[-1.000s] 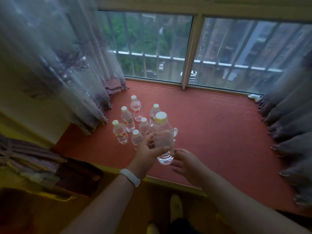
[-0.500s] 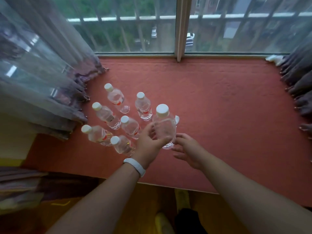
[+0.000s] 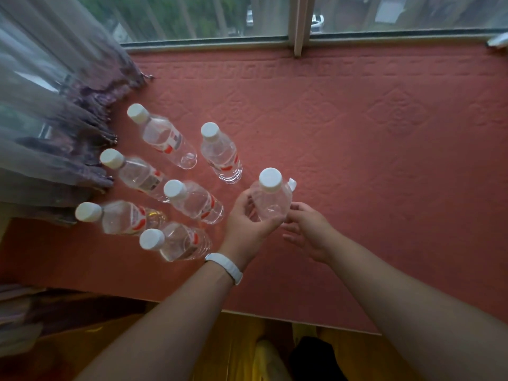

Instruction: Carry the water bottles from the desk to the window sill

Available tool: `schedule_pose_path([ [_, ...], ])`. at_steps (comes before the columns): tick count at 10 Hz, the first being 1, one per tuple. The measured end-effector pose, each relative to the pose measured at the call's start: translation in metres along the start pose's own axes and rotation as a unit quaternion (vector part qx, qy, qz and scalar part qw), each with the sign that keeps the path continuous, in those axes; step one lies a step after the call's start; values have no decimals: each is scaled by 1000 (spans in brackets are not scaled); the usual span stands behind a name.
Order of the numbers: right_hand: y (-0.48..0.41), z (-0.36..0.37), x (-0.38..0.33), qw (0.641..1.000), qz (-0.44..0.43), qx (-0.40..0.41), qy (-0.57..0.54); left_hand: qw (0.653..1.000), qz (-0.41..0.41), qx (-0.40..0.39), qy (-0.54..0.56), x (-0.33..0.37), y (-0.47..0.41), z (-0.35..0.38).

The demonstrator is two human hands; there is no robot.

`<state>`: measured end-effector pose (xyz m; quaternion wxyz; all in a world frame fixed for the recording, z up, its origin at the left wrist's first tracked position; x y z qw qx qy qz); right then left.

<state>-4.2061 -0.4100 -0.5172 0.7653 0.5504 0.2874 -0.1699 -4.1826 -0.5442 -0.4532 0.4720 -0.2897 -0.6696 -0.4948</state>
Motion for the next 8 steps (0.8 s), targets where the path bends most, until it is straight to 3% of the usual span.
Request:
schedule_pose_path([
  [6,-21,-22,20,999,-35,35,-17,1000,26,-12,-7,-28,-15,9],
  [8,-2,-38,16,996,-39,75,-8,992,-41,-22,-120,-34,6,1],
])
Point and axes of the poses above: each hand's wrist, its own y-axis away from the middle knuckle, its own z-axis out of the palm, x = y × z, the point moved 10 cm from there along -y, towards the middle knuckle, and after that the axes turned 2 degrees about -z, right-handed, at the moved point
